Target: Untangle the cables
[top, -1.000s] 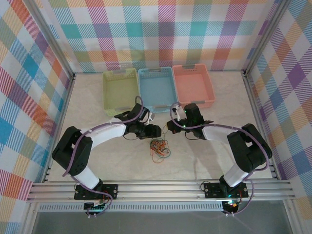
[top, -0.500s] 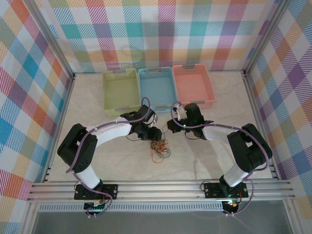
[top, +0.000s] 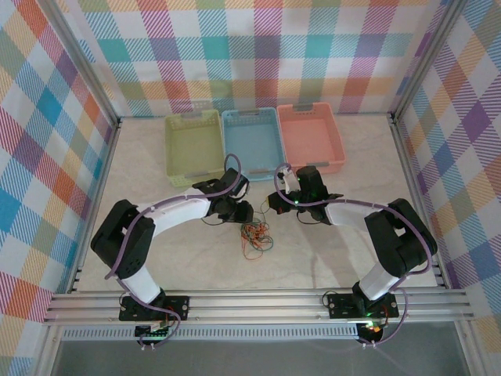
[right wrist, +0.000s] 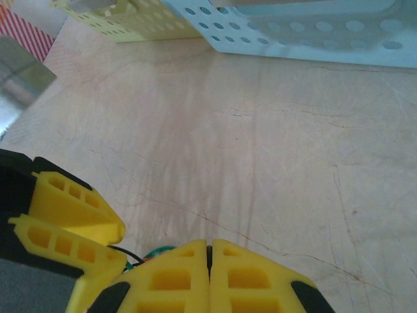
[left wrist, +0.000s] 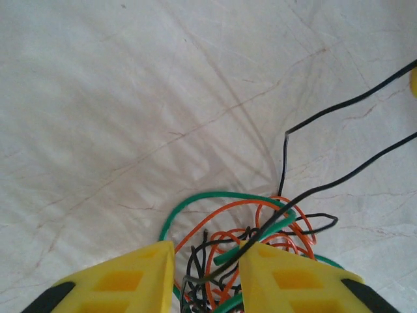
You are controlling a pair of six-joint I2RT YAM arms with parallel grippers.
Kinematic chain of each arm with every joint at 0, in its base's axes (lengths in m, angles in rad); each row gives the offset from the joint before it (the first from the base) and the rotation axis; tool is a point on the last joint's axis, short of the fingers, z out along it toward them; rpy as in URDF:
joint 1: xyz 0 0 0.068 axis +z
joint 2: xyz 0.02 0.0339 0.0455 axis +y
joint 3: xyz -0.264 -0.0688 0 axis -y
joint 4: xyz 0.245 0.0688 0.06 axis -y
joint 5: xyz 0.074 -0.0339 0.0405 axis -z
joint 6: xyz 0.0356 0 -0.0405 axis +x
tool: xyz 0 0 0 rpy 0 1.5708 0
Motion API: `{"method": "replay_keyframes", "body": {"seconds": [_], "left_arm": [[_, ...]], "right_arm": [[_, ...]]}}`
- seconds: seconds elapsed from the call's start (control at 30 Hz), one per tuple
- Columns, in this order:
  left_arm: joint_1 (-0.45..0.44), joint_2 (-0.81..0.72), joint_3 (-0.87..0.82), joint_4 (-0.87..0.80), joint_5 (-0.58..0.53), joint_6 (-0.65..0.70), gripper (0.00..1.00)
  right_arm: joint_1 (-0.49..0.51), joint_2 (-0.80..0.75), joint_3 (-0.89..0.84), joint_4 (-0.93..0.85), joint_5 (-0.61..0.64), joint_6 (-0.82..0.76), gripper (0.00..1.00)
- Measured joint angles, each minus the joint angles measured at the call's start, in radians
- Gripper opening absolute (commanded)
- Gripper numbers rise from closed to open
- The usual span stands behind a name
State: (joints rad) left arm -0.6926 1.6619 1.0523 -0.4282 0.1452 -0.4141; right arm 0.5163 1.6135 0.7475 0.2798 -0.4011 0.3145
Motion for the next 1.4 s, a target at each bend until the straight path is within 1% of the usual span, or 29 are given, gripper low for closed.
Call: {"method": "replay_keyframes", "body": {"seconds": [0.2, 0.5, 0.57, 0.77, 0.87, 1.0, 1.07, 1.2, 1.3, 1.4], "left_arm": [[0.000, -0.012, 0.000, -0.004, -0.037, 0.006, 0.23], [-0.001, -0.012, 0.000, -0.018, -0.070, 0.008, 0.23], [-0.001, -0.011, 0.000, -0.018, -0.073, 0.008, 0.24], [-0.008, -0.012, -0.001, -0.013, -0.076, 0.008, 0.26], [-0.011, -0.044, -0.027, 0.016, -0.064, 0.008, 0.33], [-0.013, -0.157, -0.086, 0.061, -0.050, 0.016, 0.49], [-0.013, -0.209, -0.100, 0.081, -0.043, 0.023, 0.53], [-0.014, -0.264, -0.102, 0.109, -0.037, 0.047, 0.54], [-0.026, -0.265, -0.102, 0.117, -0.035, 0.072, 0.55], [-0.058, -0.254, -0.095, 0.100, -0.056, 0.109, 0.57]], "right_arm": [[0.000, 0.000, -0.003, 0.018, -0.001, 0.000, 0.00], [0.000, -0.007, -0.043, 0.039, -0.001, 0.000, 0.00], [0.000, -0.020, -0.053, 0.045, -0.001, 0.000, 0.00], [0.000, -0.057, -0.082, 0.125, -0.020, 0.011, 0.00], [0.005, -0.079, -0.109, 0.178, -0.035, 0.011, 0.00], [0.020, -0.120, -0.143, 0.234, -0.046, 0.011, 0.00], [0.030, -0.138, -0.151, 0.256, -0.046, 0.011, 0.00], [0.042, -0.168, -0.170, 0.315, -0.046, 0.020, 0.00], [0.046, -0.190, -0.190, 0.347, -0.046, 0.027, 0.00], [0.046, -0.201, -0.196, 0.365, -0.046, 0.038, 0.00]]}}
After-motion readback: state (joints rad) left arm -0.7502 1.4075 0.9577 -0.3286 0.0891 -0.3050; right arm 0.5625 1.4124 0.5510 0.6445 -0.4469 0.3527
